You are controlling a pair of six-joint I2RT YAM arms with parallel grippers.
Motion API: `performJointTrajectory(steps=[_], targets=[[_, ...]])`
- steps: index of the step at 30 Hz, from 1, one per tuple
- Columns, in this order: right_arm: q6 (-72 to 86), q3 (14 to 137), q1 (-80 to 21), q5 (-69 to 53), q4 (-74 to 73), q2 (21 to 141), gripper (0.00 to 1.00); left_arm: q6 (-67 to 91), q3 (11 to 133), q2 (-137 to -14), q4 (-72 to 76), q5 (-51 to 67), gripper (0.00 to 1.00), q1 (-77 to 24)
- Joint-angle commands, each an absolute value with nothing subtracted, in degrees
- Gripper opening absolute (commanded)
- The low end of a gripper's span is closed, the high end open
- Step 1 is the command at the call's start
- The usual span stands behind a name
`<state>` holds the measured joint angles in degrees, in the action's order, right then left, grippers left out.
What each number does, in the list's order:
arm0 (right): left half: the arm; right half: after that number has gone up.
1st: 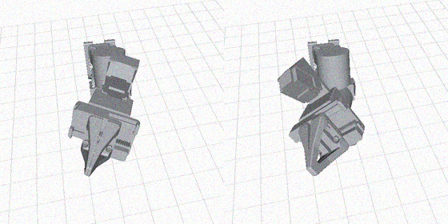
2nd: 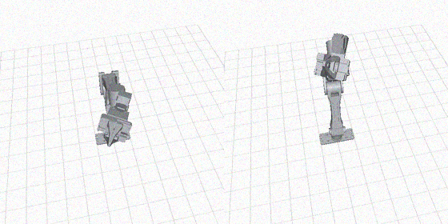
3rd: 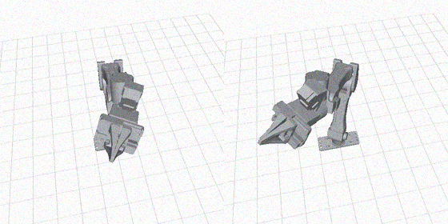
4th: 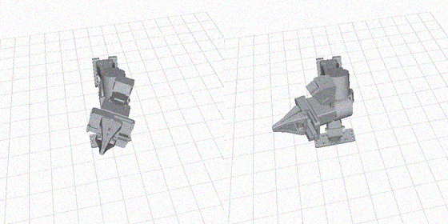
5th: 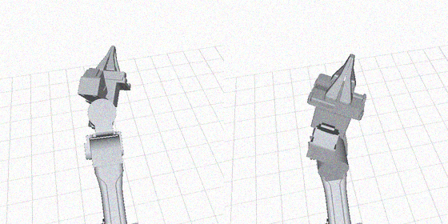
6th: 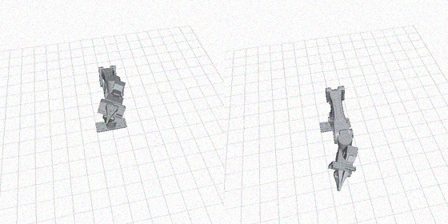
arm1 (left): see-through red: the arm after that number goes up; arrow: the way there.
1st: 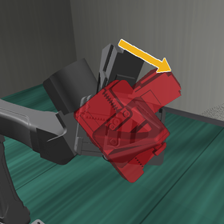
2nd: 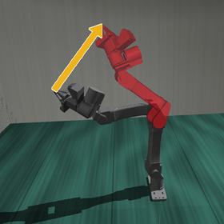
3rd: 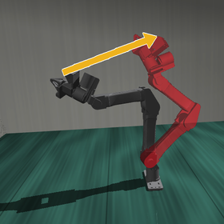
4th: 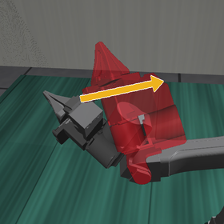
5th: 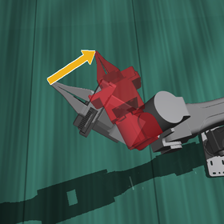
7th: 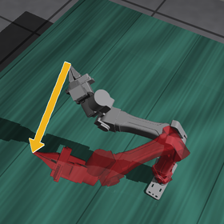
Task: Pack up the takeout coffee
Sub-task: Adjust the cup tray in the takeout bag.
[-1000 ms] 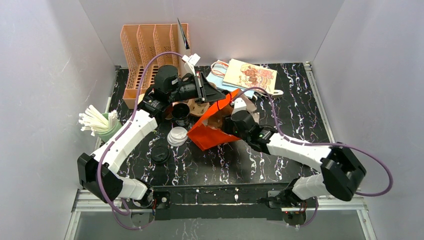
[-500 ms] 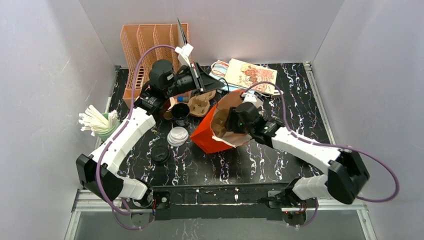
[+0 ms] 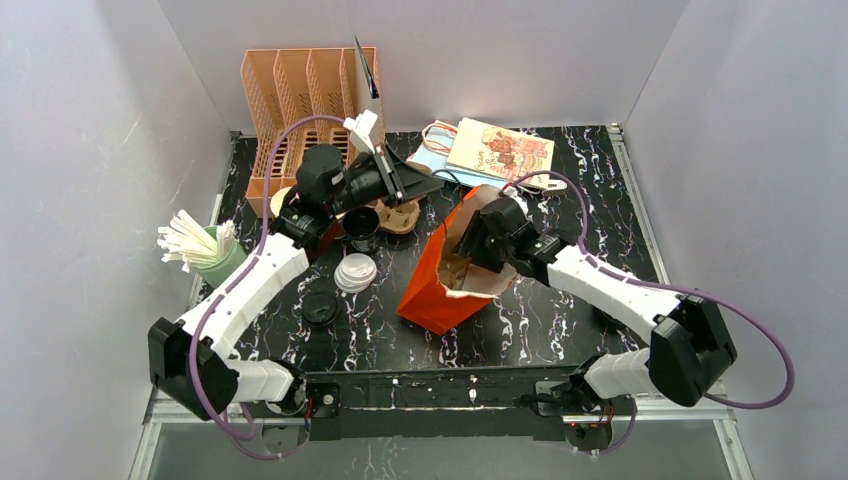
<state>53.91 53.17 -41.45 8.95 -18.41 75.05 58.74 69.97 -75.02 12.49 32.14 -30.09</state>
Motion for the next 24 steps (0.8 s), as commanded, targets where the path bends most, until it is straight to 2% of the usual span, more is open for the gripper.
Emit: performJointTrajectory(steps=[1,8,11,17,21,24], targets=[[58.88,55.68,-40.13,7.08,-19.24,78.51,0.63,58.67,63.81,-68.63,13.91,32.56,0.0,-29.97],[48.34,62.55,-40.17,13.81,-28.62,82.99,0.56,57.76,61.64,-64.2,9.63,32.1,0.0,-29.97],[44.57,65.2,-40.92,16.15,-31.98,83.83,0.57,57.59,61.5,-62.72,6.8,34.12,0.0,-29.97],[34.93,68.11,-43.88,21.94,-33.15,85.69,0.59,51.16,61.82,-59.32,-10.66,38.43,0.0,-30.06],[27.61,68.89,-44.15,25.36,-32.14,85.77,0.6,50.27,59.75,-55.63,-15.03,34.59,0.0,-30.32],[20.37,69.57,-44.12,22.16,-28.66,84.29,0.59,49.4,60.99,-54.67,-18.39,30.67,0.0,-30.32]])
